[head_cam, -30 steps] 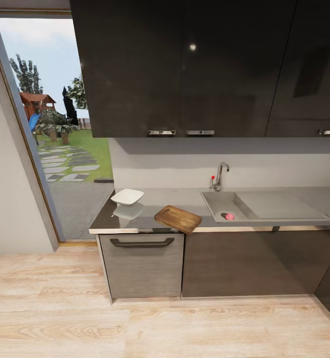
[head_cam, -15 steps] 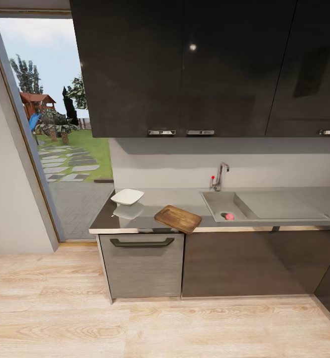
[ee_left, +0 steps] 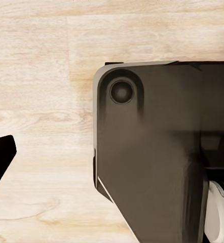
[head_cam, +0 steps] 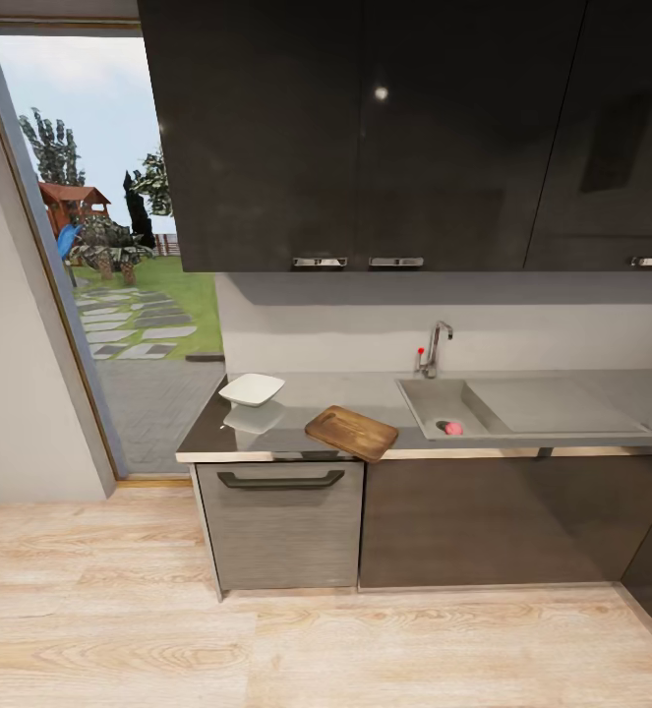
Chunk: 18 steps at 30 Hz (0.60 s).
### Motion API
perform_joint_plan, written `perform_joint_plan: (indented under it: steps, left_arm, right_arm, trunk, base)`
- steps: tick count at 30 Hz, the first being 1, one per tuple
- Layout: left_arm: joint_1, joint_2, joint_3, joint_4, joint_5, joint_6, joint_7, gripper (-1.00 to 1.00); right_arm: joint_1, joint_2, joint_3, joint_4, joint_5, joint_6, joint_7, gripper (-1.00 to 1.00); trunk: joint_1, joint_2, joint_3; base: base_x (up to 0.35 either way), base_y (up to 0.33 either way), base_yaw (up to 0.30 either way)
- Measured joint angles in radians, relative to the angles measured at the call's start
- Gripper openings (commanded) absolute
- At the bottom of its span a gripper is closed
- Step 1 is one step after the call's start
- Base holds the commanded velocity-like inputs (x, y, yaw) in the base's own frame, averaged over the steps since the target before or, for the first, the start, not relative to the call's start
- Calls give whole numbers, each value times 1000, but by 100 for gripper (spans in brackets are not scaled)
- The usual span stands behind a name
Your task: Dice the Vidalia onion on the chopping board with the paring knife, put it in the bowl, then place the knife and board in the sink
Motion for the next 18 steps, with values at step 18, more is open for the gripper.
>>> perform_joint_plan:
  steps: [18]
  left_arm:
    - [0,0,0,0,0,0,0,100]
  right_arm:
    - [0,0,0,0,0,0,0,100]
  trunk:
    - [0,0,0]
  base:
    - [0,0,0]
